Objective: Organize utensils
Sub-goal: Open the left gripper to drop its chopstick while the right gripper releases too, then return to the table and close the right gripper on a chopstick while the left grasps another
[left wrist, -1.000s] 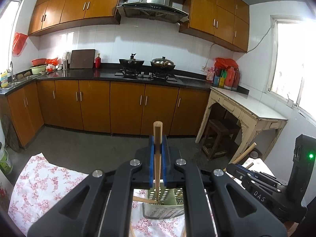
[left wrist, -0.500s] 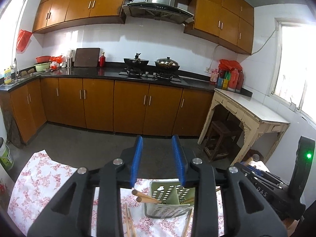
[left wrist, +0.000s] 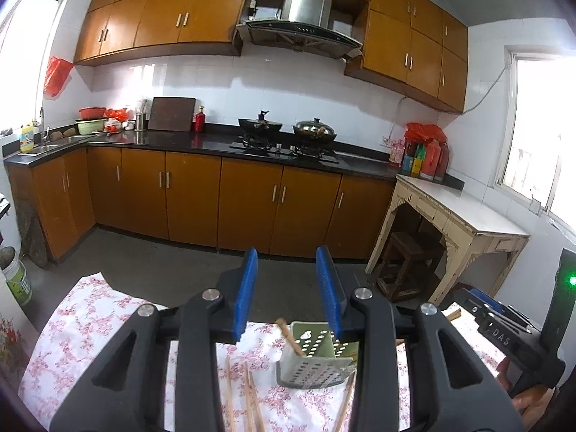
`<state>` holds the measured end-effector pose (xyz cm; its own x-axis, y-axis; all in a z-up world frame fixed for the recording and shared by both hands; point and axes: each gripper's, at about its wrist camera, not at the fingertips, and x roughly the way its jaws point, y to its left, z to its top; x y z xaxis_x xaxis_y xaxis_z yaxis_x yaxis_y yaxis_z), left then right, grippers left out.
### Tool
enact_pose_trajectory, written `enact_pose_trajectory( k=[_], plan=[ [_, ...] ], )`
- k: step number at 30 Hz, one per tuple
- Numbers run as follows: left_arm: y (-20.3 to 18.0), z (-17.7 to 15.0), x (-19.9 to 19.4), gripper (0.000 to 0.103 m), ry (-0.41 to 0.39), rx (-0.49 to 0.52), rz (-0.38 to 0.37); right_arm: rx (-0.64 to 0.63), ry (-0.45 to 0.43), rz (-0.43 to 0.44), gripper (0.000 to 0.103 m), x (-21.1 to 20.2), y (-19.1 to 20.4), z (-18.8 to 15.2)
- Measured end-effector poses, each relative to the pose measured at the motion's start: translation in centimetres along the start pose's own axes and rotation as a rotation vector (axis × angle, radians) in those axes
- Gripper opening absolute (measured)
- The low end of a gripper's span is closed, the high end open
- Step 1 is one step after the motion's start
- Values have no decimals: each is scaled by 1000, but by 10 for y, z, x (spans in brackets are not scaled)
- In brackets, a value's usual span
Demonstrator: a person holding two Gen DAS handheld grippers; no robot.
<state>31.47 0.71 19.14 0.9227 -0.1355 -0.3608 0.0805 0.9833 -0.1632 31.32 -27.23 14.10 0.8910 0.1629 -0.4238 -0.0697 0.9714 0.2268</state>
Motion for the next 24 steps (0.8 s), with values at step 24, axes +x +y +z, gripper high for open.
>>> enact_pose_trajectory(
  k=[24],
  plan=[
    [90,-212,-5,45,247,-30,190,-6,271,-130,31,48,-39,-194]
  ],
)
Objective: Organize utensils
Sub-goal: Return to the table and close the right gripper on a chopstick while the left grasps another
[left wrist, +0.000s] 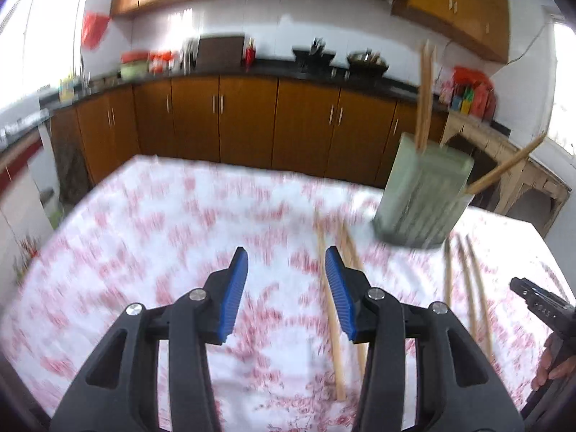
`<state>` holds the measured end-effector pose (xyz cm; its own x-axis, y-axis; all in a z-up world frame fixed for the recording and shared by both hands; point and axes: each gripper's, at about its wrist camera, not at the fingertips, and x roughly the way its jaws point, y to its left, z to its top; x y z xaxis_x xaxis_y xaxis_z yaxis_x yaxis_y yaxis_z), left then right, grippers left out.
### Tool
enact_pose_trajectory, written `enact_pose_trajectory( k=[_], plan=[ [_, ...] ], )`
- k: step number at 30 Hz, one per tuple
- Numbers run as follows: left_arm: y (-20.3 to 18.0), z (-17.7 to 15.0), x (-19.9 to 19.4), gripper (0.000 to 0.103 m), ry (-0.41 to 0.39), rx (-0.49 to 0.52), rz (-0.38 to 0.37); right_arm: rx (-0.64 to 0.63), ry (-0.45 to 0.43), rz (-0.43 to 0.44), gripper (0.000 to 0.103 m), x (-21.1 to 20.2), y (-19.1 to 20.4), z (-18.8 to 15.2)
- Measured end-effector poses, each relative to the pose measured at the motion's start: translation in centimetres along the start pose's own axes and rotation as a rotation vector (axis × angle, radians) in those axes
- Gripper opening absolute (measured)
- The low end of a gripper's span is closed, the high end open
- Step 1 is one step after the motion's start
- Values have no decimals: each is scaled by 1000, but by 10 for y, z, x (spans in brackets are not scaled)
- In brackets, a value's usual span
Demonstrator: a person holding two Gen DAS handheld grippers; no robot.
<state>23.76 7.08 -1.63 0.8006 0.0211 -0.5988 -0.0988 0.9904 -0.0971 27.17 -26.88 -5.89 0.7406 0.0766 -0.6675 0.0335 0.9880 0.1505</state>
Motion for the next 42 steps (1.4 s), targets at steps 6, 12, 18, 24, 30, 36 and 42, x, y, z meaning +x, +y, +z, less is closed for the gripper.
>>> enact_pose_trajectory(
  k=[6,12,18,24,30,36,42],
  plan=[
    [0,-25,28,45,68,1,-15,0,62,6,29,24,7,-14],
    [-11,-34,41,45,104,25,-41,-36,109,-21,22,34,14,-17],
    [-23,-33,48,45,127,57,-60,-43,114,-52,7,38,11,-14],
    [-31,-38,62,41,190,81,-64,39,99,-123,7,40,-25,-3],
    [-41,-41,77,19,254,124,-44,54,96,-136,7,37,-40,-3],
    [-32,-30,91,8,249,114,24,55,97,-134,7,35,-45,-1],
    [-8,-23,98,9,249,67,-23,64,97,-132,8,35,-44,-2]
  ],
)
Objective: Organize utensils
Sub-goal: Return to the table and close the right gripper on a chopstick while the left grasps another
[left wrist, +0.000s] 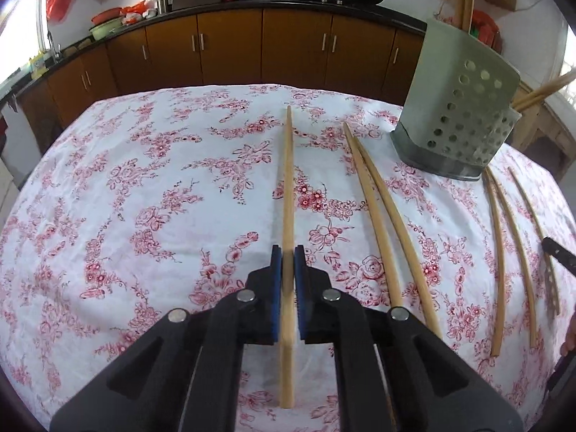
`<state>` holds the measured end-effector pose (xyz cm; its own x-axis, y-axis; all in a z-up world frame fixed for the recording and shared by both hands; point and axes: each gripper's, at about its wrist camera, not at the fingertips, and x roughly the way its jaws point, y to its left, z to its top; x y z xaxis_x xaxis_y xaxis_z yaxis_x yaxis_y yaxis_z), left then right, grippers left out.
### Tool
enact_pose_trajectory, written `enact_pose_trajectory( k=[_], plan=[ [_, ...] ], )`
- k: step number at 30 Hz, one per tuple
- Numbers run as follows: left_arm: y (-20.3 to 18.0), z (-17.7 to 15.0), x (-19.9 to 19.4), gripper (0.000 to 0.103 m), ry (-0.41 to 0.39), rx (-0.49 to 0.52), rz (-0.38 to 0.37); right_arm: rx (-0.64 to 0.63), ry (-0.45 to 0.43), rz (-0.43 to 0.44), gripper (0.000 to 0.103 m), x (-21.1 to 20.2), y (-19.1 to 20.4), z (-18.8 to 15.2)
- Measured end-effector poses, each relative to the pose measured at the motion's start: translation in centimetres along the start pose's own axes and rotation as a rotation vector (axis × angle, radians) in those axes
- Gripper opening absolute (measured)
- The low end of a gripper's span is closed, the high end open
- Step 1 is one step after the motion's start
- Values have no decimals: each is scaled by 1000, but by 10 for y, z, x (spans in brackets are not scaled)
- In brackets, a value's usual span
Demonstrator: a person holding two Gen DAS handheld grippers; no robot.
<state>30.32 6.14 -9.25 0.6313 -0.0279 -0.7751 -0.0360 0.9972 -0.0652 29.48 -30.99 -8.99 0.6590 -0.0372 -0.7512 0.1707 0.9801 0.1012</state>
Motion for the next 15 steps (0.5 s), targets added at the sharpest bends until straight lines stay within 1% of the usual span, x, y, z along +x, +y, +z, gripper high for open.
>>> enact_pose_trajectory(
  k=[3,7,10,15],
  plan=[
    [1,-1,-1,12,-1,-4,-20,0,0,0,8,1,-1,0],
    [-3,-2,-2,24,-1,20,-27,-4,1,6,8,-1,0,-2],
    [-4,-3,-3,24,0,25,-23,5,2,20,8,-3,-2,-4],
    [-3,-6,-6,24,0,16,-19,-7,2,18,8,-7,-1,-9]
  ],
)
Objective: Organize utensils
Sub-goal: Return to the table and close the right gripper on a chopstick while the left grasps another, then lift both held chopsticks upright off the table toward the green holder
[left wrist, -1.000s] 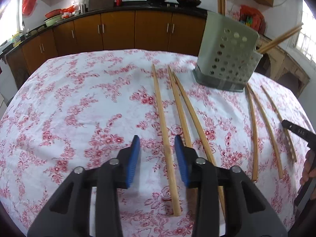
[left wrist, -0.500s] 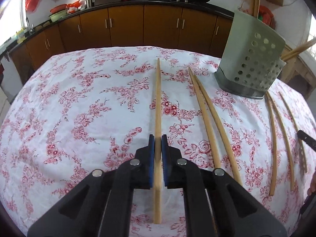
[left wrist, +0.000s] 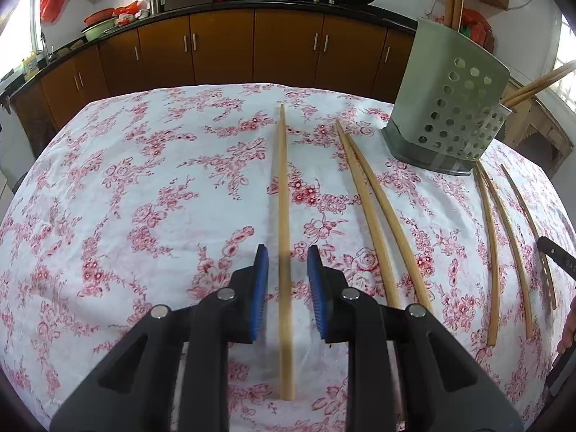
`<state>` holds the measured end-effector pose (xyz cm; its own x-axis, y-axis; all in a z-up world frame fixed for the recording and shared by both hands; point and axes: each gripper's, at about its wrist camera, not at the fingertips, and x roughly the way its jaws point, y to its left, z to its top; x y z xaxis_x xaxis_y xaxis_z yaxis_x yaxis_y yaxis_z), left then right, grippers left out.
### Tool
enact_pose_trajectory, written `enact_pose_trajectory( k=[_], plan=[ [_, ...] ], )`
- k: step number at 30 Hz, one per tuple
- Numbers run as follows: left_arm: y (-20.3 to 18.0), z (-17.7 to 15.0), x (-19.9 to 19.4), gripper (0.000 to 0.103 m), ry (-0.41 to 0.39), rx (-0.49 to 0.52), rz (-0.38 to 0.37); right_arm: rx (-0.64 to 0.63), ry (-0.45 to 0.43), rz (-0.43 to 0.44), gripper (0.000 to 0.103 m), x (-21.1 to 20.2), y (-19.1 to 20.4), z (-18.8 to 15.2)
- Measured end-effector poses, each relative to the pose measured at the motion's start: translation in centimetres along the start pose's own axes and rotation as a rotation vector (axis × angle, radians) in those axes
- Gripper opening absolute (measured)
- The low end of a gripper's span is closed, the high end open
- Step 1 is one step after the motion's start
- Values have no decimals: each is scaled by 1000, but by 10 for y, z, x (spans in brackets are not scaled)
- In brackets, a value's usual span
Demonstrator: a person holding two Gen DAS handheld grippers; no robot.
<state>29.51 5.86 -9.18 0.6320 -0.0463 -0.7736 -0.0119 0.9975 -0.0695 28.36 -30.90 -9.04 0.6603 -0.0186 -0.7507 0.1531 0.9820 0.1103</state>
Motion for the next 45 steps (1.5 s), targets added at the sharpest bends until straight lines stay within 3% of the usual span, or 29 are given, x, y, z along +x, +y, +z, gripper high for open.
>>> enact_pose_trajectory(
  k=[7,13,20,32,39,45],
  plan=[
    [3,-8,-7,24,1,-2,-1,1,1,7,8,-4,-2,-4],
    [11,-11,-9,8,2,-43,5,12,2,26,8,-5,-4,-5],
    [11,-12,-11,8,2,-38,8,42,-2,39,7,-7,-10,-5],
    [2,-14,-12,8,19,38,31,-24,3,20,7,-11,-5,-8],
    [7,-4,-29,8,-4,44,8,-11,-63,25,7,-33,-11,3],
    [12,8,-52,8,-71,26,-8,4,-160,42,7,-58,-17,16]
  ],
)
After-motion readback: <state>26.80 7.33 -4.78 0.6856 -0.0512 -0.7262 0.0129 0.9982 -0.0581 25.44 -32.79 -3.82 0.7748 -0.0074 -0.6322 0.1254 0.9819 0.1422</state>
